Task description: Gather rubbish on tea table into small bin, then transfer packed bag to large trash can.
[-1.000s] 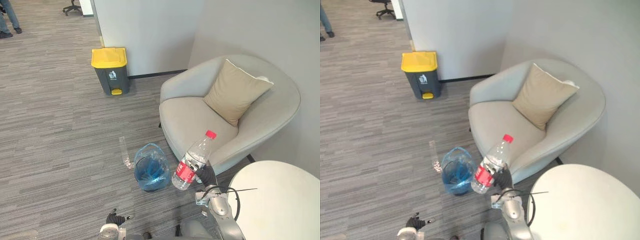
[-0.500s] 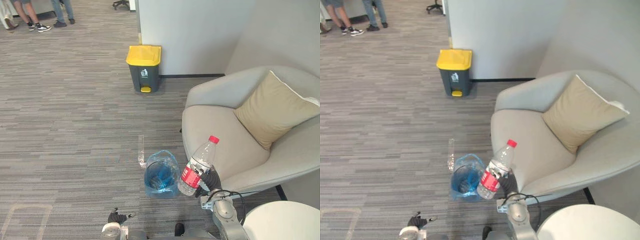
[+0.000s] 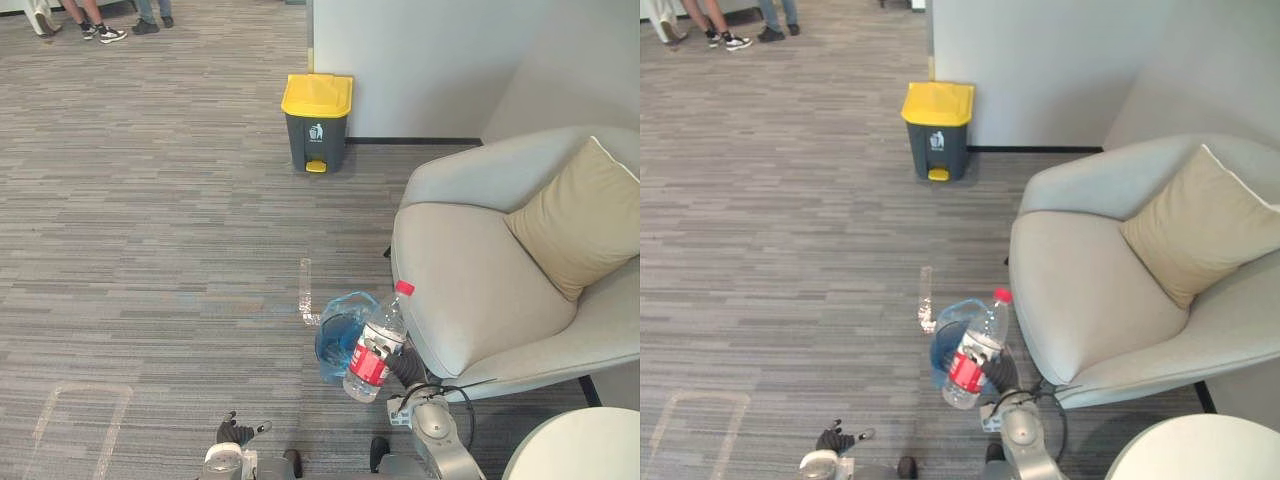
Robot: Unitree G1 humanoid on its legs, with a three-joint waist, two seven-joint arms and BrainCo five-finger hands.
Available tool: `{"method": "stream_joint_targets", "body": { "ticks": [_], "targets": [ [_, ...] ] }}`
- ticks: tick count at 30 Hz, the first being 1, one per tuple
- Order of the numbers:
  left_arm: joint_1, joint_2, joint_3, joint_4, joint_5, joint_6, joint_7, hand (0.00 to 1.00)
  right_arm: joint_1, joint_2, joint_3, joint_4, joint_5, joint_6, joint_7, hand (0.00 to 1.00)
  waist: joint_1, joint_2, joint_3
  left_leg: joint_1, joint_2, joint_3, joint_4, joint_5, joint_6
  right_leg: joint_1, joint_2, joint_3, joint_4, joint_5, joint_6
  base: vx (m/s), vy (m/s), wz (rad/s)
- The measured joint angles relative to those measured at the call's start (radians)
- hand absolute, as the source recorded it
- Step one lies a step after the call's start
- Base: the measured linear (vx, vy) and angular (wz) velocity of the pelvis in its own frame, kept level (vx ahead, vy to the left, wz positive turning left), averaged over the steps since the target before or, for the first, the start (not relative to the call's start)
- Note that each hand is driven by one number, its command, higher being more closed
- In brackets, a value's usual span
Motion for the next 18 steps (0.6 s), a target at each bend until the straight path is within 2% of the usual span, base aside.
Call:
{"method": "stream_joint_targets", "body": {
  "ticks": [2,4,9,10,12,18],
  "targets": [
    [-0.01,0.0,-0.006,0.0,0.0,0.0,0.001,0.0,-0.034,-0.003,0.007,0.013,-0.004,0.002,-0.002,1.0,0.0,-0.001,0.012,-0.036,-0.001,0.003,0.015,-0.001,0.002,-0.038,0.0,0.008,0.013,0.002,0.0,-0.02,0.011,-0.09],
    [-0.044,0.0,-0.006,-0.001,-0.003,0.0,0.006,0.0,-0.09,-0.015,0.017,0.01,-0.013,0.001,-0.01,1.0,0.001,-0.003,0.053,-0.109,0.004,0.001,0.086,-0.014,0.014,-0.103,0.0,0.013,0.06,0.003,-0.001,-0.07,-0.018,-0.02],
    [-0.141,-0.017,0.003,-0.044,-0.083,-0.004,0.059,0.0,-0.259,-0.049,0.034,-0.021,-0.032,0.001,-0.053,1.0,0.006,0.015,0.158,-0.399,0.04,-0.009,0.317,-0.079,0.019,-0.348,0.012,0.01,0.202,-0.009,-0.01,-0.16,-0.015,0.07],
    [-0.156,-0.019,0.005,-0.051,-0.089,-0.004,0.062,0.0,-0.276,-0.051,0.033,-0.032,-0.032,0.002,-0.059,1.0,0.013,0.015,0.175,-0.424,0.043,-0.009,0.336,-0.082,0.021,-0.371,0.015,0.01,0.216,-0.01,-0.01,-0.22,-0.031,0.08],
    [-0.196,-0.024,0.005,-0.084,-0.128,-0.012,0.081,0.0,-0.336,-0.085,0.033,-0.083,-0.032,0.003,-0.081,1.0,0.02,0.015,0.191,-0.567,0.054,-0.016,0.404,-0.089,0.02,-0.5,0.02,0.009,0.267,-0.01,-0.011,-0.18,-0.024,0.11],
    [-0.3,-0.045,0.005,-0.151,-0.178,-0.032,0.11,0.0,-0.521,-0.139,-0.02,-0.096,-0.032,0.015,-0.148,1.0,0.025,0.015,0.255,-0.777,0.055,-0.034,0.484,-0.074,0.023,-0.7,0.012,0.004,0.348,-0.002,-0.018,-0.13,-0.009,0.14]
  ]
}}
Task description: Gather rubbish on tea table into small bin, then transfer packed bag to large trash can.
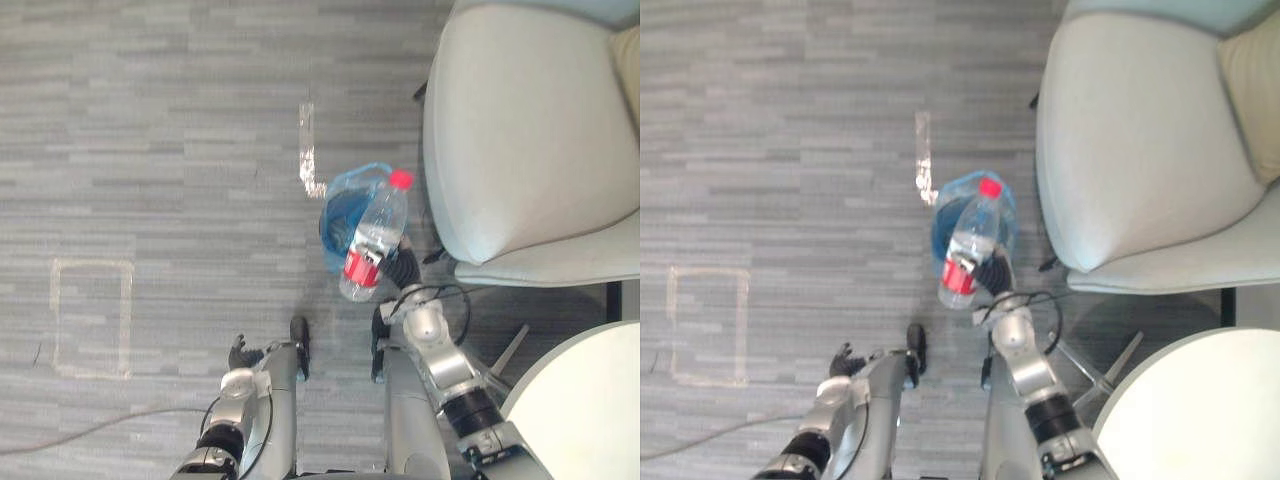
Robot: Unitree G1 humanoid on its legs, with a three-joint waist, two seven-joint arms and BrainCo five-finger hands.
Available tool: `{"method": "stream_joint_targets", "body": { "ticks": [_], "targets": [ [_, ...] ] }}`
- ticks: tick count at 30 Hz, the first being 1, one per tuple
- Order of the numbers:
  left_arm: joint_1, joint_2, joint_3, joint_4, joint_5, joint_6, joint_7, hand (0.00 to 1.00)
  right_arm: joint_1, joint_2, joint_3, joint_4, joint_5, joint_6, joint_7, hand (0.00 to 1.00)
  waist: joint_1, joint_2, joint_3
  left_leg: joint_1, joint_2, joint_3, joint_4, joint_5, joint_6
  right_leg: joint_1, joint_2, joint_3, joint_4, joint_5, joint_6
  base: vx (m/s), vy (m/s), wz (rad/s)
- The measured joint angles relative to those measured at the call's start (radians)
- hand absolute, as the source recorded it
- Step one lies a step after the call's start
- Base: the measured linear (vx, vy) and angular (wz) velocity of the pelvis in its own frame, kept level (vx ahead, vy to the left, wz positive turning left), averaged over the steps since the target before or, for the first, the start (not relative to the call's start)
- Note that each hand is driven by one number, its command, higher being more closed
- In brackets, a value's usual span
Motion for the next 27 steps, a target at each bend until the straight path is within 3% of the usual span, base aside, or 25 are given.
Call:
{"method": "stream_joint_targets", "body": {
  "ticks": [2,7,11,17,20,21,27],
  "targets": [
    [-0.05,-0.01,0.007,-0.035,-0.022,-0.011,0.018,0.0,-0.097,-0.036,-0.028,-0.026,0.001,0.005,-0.04,1.0,-0.002,0.003,0.008,-0.132,0.001,-0.02,0.046,0.005,-0.002,-0.12,0.0,-0.01,0.039,0.002,-0.003,-0.09,0.004,0.17],
    [-0.139,-0.01,0.02,-0.105,-0.044,-0.029,0.024,0.0,-0.333,-0.083,-0.087,0.015,0.046,0.009,-0.108,1.0,0.004,0.006,0.081,-0.283,0.005,-0.039,0.142,0.006,-0.005,-0.268,-0.003,-0.014,0.152,-0.016,-0.008,-0.04,0.011,0.16],
    [-0.165,0.003,0.036,-0.176,-0.078,-0.054,0.025,0.0,-0.486,-0.102,-0.105,0.08,0.07,0.009,-0.141,1.0,0.016,0.007,0.094,-0.399,0.005,-0.053,0.194,0.006,-0.007,-0.384,-0.005,-0.012,0.228,-0.044,-0.008,-0.05,-0.002,0.19],
    [-0.164,0.01,0.034,-0.225,-0.082,-0.059,0.024,0.0,-0.555,-0.131,-0.135,0.16,0.095,0.009,-0.185,1.0,0.046,0.009,0.096,-0.469,0.004,-0.06,0.208,0.02,-0.019,-0.457,-0.006,-0.012,0.26,-0.046,-0.008,-0.03,-0.002,0.08],
    [-0.164,0.023,0.023,-0.228,-0.097,-0.068,0.024,0.0,-0.591,-0.142,-0.154,0.207,0.116,0.009,-0.194,1.0,0.048,0.009,0.096,-0.489,0.002,-0.073,0.206,0.028,-0.027,-0.475,-0.007,-0.023,0.265,-0.047,-0.011,0.01,-0.001,0.09],
    [-0.164,0.03,0.014,-0.228,-0.1,-0.076,0.024,0.0,-0.606,-0.145,-0.164,0.227,0.116,0.009,-0.196,0.0,0.049,0.009,0.096,-0.494,0.002,-0.075,0.206,0.03,-0.029,-0.482,-0.007,-0.024,0.271,-0.048,-0.013,0.02,-0.005,0.07],
    [-0.163,0.039,-0.002,-0.245,-0.1,-0.079,0.024,0.0,-0.638,-0.147,-0.182,0.267,0.116,0.009,-0.198,0.0,0.049,0.01,0.096,-0.513,0.005,-0.076,0.203,0.035,-0.038,-0.513,-0.007,-0.026,0.287,-0.056,-0.025,0.0,-0.002,0.02]
  ]
}}
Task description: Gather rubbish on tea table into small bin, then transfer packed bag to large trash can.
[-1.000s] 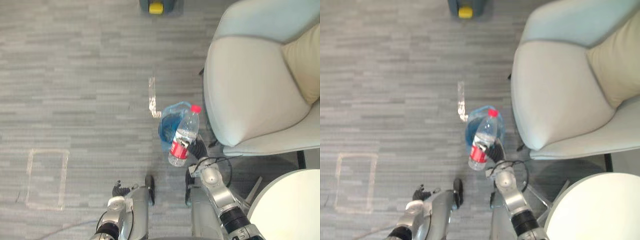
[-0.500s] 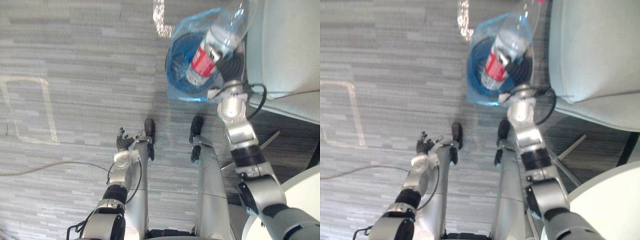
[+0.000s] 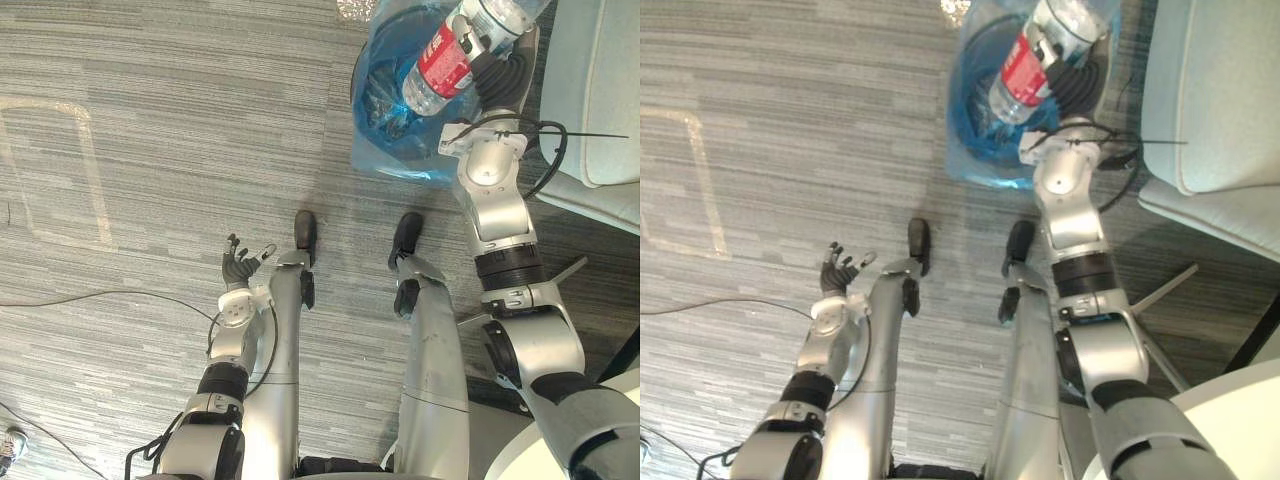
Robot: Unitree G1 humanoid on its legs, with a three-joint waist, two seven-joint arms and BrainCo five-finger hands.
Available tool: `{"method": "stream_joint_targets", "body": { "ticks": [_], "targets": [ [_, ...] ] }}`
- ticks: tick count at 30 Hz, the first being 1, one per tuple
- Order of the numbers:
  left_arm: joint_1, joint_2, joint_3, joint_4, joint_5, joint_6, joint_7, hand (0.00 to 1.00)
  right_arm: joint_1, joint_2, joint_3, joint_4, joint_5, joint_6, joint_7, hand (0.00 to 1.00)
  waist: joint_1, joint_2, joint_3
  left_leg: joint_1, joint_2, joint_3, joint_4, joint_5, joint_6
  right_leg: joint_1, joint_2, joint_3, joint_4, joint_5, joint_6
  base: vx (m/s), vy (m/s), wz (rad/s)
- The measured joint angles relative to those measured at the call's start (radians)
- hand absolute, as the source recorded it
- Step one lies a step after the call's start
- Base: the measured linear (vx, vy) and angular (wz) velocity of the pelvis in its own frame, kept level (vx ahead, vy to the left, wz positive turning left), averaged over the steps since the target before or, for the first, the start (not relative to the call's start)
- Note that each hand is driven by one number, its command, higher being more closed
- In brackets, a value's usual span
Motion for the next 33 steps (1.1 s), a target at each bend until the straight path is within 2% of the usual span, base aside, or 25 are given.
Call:
{"method": "stream_joint_targets", "body": {
  "ticks": [8,13,18,27,33],
  "targets": [
    [0.0,0.015,-0.002,-0.008,0.001,-0.001,0.002,0.0,-0.006,0.002,0.019,0.024,-0.007,0.0,-0.01,0.0,-0.001,-0.001,-0.002,-0.019,0.017,-0.001,0.01,0.003,-0.005,-0.022,0.014,-0.005,0.008,0.005,-0.013,0.0,0.007,-0.04],
    [0.0,0.025,-0.002,-0.009,0.002,0.001,0.002,0.0,0.036,0.004,0.087,-0.035,-0.083,0.002,-0.007,0.0,-0.002,-0.002,-0.004,-0.023,0.031,-0.001,0.02,0.003,-0.005,-0.021,0.026,-0.009,0.0,0.012,-0.023,-0.01,0.015,-0.09],
    [0.0,0.037,-0.001,-0.009,0.002,0.001,0.001,0.0,0.096,0.006,0.153,-0.056,-0.2,0.014,0.035,0.0,-0.004,-0.003,-0.005,-0.023,0.049,0.0,0.019,0.004,-0.007,-0.019,0.044,-0.009,-0.019,0.02,-0.025,-0.01,0.009,-0.1],
    [0.0,0.043,0.002,0.001,0.001,0.001,0.0,0.0,0.133,0.016,0.224,-0.041,-0.317,0.029,0.101,0.0,-0.006,-0.003,-0.005,-0.011,0.065,-0.001,-0.005,0.012,-0.018,-0.003,0.059,-0.015,-0.05,0.044,-0.037,0.0,0.003,-0.05],
    [0.0,0.039,0.002,0.005,0.0,-0.001,0.0,0.0,0.122,0.044,0.237,0.068,-0.359,0.039,0.128,0.0,-0.008,-0.009,-0.016,-0.009,0.064,-0.007,-0.055,0.036,-0.027,-0.002,0.06,-0.028,-0.089,0.056,-0.046,0.02,-0.005,0.05]
  ]
}}
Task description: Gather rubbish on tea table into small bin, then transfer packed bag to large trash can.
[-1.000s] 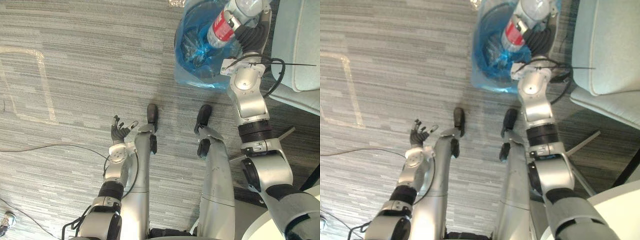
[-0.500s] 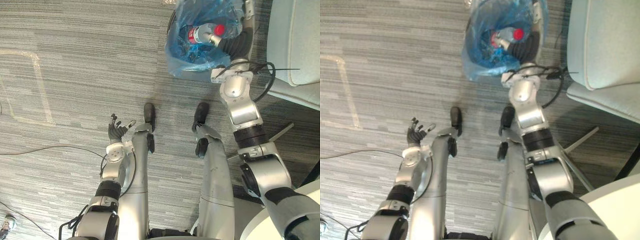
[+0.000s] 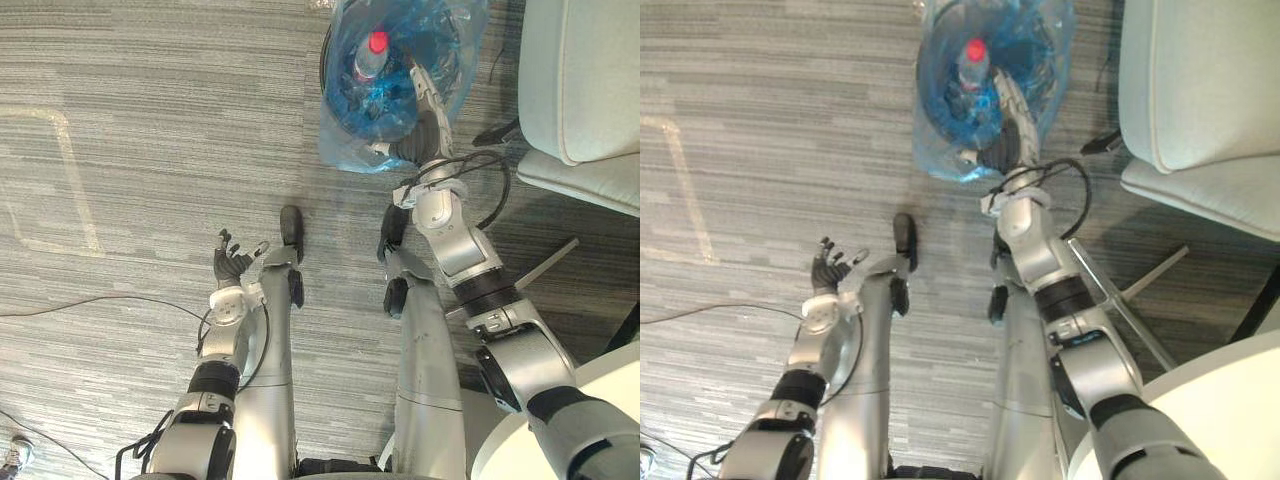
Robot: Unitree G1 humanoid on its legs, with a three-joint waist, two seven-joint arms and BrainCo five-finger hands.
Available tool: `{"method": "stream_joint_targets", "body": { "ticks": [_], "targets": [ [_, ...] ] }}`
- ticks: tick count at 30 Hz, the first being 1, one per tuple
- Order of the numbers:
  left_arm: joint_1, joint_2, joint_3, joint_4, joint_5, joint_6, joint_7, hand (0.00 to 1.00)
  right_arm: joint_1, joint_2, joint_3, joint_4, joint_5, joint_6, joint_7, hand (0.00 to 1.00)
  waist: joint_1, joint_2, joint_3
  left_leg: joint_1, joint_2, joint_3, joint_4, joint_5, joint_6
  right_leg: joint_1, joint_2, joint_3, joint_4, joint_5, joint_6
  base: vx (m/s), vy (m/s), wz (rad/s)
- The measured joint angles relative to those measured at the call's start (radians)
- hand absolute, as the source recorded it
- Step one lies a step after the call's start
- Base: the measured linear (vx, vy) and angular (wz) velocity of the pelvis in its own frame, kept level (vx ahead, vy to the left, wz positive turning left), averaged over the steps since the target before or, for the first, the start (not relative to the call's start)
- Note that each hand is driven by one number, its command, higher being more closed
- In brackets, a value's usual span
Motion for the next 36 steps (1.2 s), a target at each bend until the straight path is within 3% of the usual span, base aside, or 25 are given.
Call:
{"method": "stream_joint_targets", "body": {
  "ticks": [13,21,34,35,36],
  "targets": [
    [-0.001,-0.006,0.011,0.009,-0.021,-0.023,-0.001,0.0,-0.073,0.052,0.016,0.209,-0.039,0.026,0.029,0.0,-0.001,0.0,0.0,-0.001,-0.001,-0.011,-0.047,0.021,-0.012,-0.006,0.002,-0.015,-0.025,0.003,-0.004,0.02,-0.008,0.03],
    [-0.001,-0.014,0.02,-0.017,-0.064,-0.045,0.0,0.0,-0.142,0.092,-0.03,0.253,-0.033,0.039,0.019,0.0,0.003,0.0,0.0,-0.032,-0.005,-0.021,-0.051,0.025,-0.019,-0.043,-0.003,-0.024,-0.003,-0.006,-0.007,0.02,-0.02,0.05],
    [0.0,-0.035,0.037,-0.048,-0.118,-0.057,0.001,0.0,-0.237,0.129,-0.079,0.232,0.093,0.044,-0.059,0.0,0.014,0.001,0.0,-0.072,-0.023,-0.04,-0.062,0.041,-0.032,-0.1,-0.023,-0.036,0.046,-0.036,-0.013,0.01,-0.039,0.11],
    [0.0,-0.037,0.037,-0.048,-0.118,-0.057,0.002,0.0,-0.238,0.13,-0.081,0.231,0.105,0.044,-0.064,1.0,0.015,0.001,-0.001,-0.072,-0.023,-0.044,-0.063,0.041,-0.033,-0.1,-0.023,-0.039,0.048,-0.038,-0.012,0.0,-0.036,0.08],
    [0.0,-0.038,0.037,-0.048,-0.118,-0.058,0.002,0.0,-0.239,0.13,-0.081,0.23,0.116,0.044,-0.069,1.0,0.017,0.002,-0.001,-0.072,-0.023,-0.045,-0.063,0.042,-0.033,-0.1,-0.023,-0.04,0.05,-0.04,-0.012,0.0,-0.036,0.05]
  ]
}}
